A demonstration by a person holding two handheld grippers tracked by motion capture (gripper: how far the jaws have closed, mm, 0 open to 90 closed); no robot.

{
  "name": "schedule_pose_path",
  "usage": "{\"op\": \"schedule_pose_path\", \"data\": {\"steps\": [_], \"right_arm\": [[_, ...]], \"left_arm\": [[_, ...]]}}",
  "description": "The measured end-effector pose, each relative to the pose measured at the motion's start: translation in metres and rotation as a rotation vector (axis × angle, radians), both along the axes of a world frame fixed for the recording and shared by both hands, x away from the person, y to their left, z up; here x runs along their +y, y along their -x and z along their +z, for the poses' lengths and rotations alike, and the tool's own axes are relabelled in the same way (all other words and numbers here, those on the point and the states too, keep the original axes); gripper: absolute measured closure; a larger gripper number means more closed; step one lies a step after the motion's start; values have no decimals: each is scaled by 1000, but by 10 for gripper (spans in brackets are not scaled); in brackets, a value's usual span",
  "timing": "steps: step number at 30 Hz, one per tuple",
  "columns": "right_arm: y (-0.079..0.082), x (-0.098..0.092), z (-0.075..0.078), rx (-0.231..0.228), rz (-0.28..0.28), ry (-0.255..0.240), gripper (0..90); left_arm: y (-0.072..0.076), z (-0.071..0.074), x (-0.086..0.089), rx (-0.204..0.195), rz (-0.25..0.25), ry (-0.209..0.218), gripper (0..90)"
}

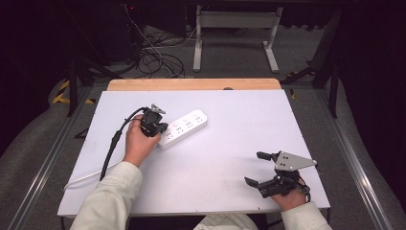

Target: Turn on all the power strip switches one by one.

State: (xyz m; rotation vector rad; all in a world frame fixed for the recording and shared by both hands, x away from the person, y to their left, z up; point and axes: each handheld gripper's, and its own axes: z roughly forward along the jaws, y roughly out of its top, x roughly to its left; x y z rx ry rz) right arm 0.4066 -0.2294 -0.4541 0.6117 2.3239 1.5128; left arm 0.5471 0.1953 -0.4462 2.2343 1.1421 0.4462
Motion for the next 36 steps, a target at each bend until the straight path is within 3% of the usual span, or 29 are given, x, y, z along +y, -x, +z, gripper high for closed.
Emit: {"op": "schedule_pose_path", "data": {"steps": [6, 15, 21, 26, 36], "right_arm": [[0, 0, 0, -2, 0, 1, 51], [1, 0, 0, -3, 1, 3, 51], [1, 0, 0, -5, 2, 1, 51], [1, 0, 0, -3, 4, 5, 51], [1, 0, 0, -1, 6, 3, 51]], "left_arm": [[0, -1, 1, 4, 1, 7, 899], [1, -2, -3, -3, 13, -17, 900], [4, -3, -7, -26, 19, -57, 900], [3, -3, -4, -8, 25, -19, 900], [3, -5, -6, -15, 27, -34, 900]]}}
